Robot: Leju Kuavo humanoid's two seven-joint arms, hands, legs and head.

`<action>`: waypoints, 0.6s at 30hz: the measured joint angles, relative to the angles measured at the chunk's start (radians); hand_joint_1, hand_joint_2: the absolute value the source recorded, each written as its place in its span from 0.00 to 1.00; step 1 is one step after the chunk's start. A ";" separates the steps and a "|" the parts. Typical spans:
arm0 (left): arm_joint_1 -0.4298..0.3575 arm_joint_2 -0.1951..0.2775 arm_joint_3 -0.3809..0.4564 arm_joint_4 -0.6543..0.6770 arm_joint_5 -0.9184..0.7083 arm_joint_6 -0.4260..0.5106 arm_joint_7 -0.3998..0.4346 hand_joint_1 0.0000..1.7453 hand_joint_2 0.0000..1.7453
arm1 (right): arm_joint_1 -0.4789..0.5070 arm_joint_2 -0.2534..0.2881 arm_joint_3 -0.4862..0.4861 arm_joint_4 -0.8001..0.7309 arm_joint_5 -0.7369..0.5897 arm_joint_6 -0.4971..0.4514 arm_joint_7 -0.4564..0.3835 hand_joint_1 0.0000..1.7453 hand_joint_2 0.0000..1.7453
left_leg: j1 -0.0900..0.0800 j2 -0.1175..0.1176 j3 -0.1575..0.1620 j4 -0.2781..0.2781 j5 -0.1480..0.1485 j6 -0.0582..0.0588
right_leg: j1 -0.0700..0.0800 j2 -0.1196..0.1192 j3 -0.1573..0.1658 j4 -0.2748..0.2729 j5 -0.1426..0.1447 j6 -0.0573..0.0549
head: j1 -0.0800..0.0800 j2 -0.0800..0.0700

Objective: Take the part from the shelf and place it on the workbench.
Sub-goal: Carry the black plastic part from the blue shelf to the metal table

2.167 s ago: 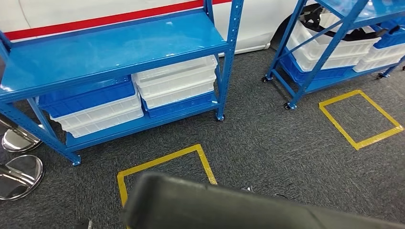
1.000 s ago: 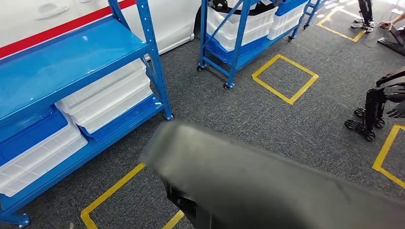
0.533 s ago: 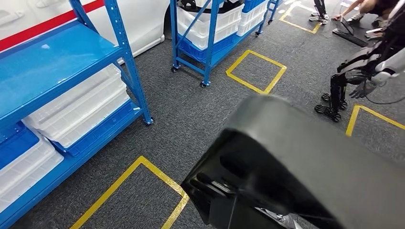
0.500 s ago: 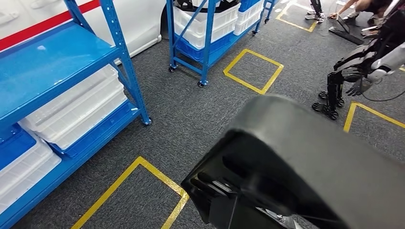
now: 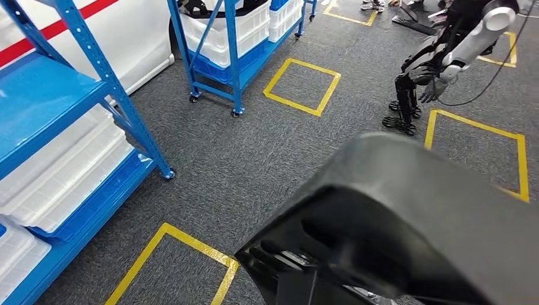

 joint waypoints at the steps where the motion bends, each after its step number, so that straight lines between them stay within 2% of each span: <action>1: 0.004 -0.001 0.000 0.000 0.002 0.000 -0.003 0.00 1.00 | -0.001 0.000 0.003 0.002 -0.005 0.010 0.000 1.00 1.00 | 0.000 -0.002 -0.020 0.031 -0.001 -0.003 | -0.001 0.013 -0.002 0.006 -0.003 0.001 | 0.000 0.000; 2: 0.006 -0.001 0.001 0.000 0.007 -0.002 -0.009 0.00 1.00 | -0.005 0.001 0.005 0.005 -0.014 0.023 0.000 1.00 1.00 | 0.001 -0.003 -0.025 0.029 0.016 -0.006 | -0.002 0.027 -0.004 0.013 -0.007 0.003 | 0.000 0.000; 4: 0.005 -0.002 0.004 0.000 0.023 -0.007 -0.027 0.00 1.00 | -0.027 0.003 0.008 0.014 -0.031 0.055 0.000 1.00 1.00 | 0.007 -0.015 0.012 -0.070 0.086 -0.013 | -0.007 0.054 -0.010 0.036 -0.018 0.011 | 0.000 0.000; 5: 0.004 -0.004 0.009 0.000 0.032 -0.013 -0.038 0.00 1.00 | -0.042 0.005 0.008 0.020 -0.039 0.072 0.000 1.00 1.00 | 0.009 -0.034 0.034 -0.123 0.108 -0.015 | -0.008 0.067 -0.017 0.051 -0.025 0.018 | 0.000 0.000; 6: 0.002 -0.005 0.015 0.000 0.041 -0.018 -0.049 0.00 1.00 | -0.057 0.009 0.008 0.026 -0.044 0.088 0.001 1.00 1.00 | 0.010 -0.049 0.049 -0.158 0.118 -0.012 | -0.008 0.078 -0.024 0.064 -0.030 0.025 | 0.000 0.000; 8: -0.003 -0.008 0.029 -0.001 0.055 -0.028 -0.067 0.00 1.00 | -0.077 0.016 0.008 0.037 -0.052 0.114 0.002 1.00 1.00 | 0.007 -0.063 0.055 -0.171 0.112 0.002 | -0.008 0.096 -0.037 0.077 -0.033 0.035 | 0.000 0.000; 10: -0.007 -0.011 0.038 -0.001 0.060 -0.032 -0.075 0.00 1.00 | -0.083 0.021 0.008 0.044 -0.055 0.128 0.003 1.00 1.00 | 0.008 -0.045 0.055 -0.172 0.116 0.016 | -0.009 0.105 -0.042 0.078 -0.031 0.040 | 0.001 0.000; 11: -0.009 -0.012 0.041 -0.002 0.062 -0.033 -0.077 0.00 1.00 | -0.085 0.022 0.008 0.047 -0.056 0.130 0.003 1.00 1.00 | 0.010 -0.037 0.056 -0.174 0.117 0.020 | -0.008 0.093 -0.046 0.088 -0.037 0.043 | 0.001 0.000; 12: -0.011 -0.012 0.043 -0.003 0.063 -0.034 -0.078 0.00 1.00 | -0.088 0.023 0.008 0.049 -0.056 0.131 0.003 1.00 1.00 | 0.012 -0.027 0.058 -0.176 0.118 0.024 | -0.007 0.072 -0.058 0.114 -0.052 0.047 | 0.001 0.000; 14: -0.011 -0.012 0.048 -0.005 0.064 -0.035 -0.080 0.00 1.00 | -0.095 0.026 0.008 0.056 -0.057 0.132 0.003 1.00 1.00 | 0.009 -0.007 0.059 -0.178 0.118 0.029 | -0.008 0.019 -0.111 0.219 -0.105 0.055 | 0.002 0.000; 15: -0.010 -0.013 0.051 -0.005 0.064 -0.036 -0.081 0.00 1.00 | -0.097 0.028 0.008 0.060 -0.057 0.134 0.003 1.00 1.00 | 0.006 0.006 0.060 -0.178 0.116 0.031 | -0.011 0.005 -0.144 0.279 -0.129 0.058 | 0.002 0.000; 16: -0.010 -0.013 0.054 -0.005 0.065 -0.037 -0.082 0.00 1.00 | -0.099 0.029 0.008 0.065 -0.057 0.136 0.004 1.00 1.00 | 0.003 0.017 0.060 -0.178 0.114 0.032 | -0.012 -0.002 -0.168 0.320 -0.138 0.057 | 0.002 0.000; 17: -0.010 -0.013 0.058 -0.005 0.065 -0.038 -0.083 0.00 1.00 | -0.099 0.030 0.008 0.071 -0.058 0.140 0.004 1.00 1.00 | 0.001 0.029 0.062 -0.178 0.112 0.033 | -0.011 -0.005 -0.175 0.328 -0.128 0.054 | 0.002 0.000; 18: -0.012 -0.013 0.060 -0.005 0.064 -0.039 -0.084 0.00 1.00 | -0.099 0.031 0.008 0.078 -0.059 0.144 0.004 1.00 1.00 | -0.001 0.039 0.065 -0.179 0.109 0.033 | -0.009 -0.008 -0.163 0.298 -0.100 0.048 | 0.002 0.000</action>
